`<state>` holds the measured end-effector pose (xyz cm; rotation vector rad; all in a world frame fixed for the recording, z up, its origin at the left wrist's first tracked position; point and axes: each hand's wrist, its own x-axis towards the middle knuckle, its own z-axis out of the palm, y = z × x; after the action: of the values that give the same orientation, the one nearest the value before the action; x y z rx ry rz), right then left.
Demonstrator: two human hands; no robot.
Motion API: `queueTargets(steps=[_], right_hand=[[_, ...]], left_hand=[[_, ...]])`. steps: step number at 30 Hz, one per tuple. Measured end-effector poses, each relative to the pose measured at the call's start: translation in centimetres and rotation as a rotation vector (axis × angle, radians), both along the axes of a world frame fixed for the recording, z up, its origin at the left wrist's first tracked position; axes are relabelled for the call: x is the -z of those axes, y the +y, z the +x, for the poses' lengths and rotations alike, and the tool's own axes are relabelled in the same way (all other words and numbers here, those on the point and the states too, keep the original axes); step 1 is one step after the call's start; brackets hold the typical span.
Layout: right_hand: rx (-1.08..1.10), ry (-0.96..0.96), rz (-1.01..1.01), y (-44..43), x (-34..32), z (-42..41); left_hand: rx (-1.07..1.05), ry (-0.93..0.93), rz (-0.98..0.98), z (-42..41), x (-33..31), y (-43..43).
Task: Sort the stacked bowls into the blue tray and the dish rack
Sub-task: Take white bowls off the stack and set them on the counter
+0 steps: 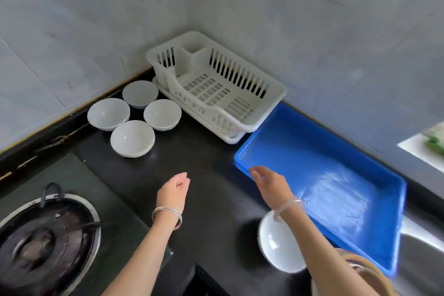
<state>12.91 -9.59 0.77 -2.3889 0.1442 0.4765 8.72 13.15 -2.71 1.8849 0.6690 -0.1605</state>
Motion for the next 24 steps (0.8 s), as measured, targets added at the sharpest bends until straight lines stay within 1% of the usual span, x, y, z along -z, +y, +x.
queueTargets(steps=[3,6,9,12,14,19,24], right_hand=[[0.032,-0.016,-0.176,-4.9,0.4,-4.1],[0.042,0.025,-0.345,-8.5,1.2,-7.2],[0.064,0.077,-0.382,-10.4,2.0,-9.0],[0.110,0.095,-0.380,-11.0,2.6,-9.7],[0.139,0.096,-0.380,-11.1,2.9,-9.9],[0.183,0.064,-0.373,-11.0,3.3,-9.5],[0.115,0.021,-0.468,-11.1,2.9,-9.4]], left_hand=[[0.190,0.051,0.026,-1.4,0.5,-4.3],[0.340,0.070,0.009,-3.1,1.1,-8.5],[0.471,0.095,-0.015,-4.6,1.7,-12.1],[0.551,0.112,0.007,-5.5,2.0,-14.4],[0.565,0.121,0.015,-5.9,2.2,-15.1],[0.521,0.135,-0.009,-6.3,2.8,-15.4],[0.449,0.167,-0.114,-6.4,3.1,-15.2]])
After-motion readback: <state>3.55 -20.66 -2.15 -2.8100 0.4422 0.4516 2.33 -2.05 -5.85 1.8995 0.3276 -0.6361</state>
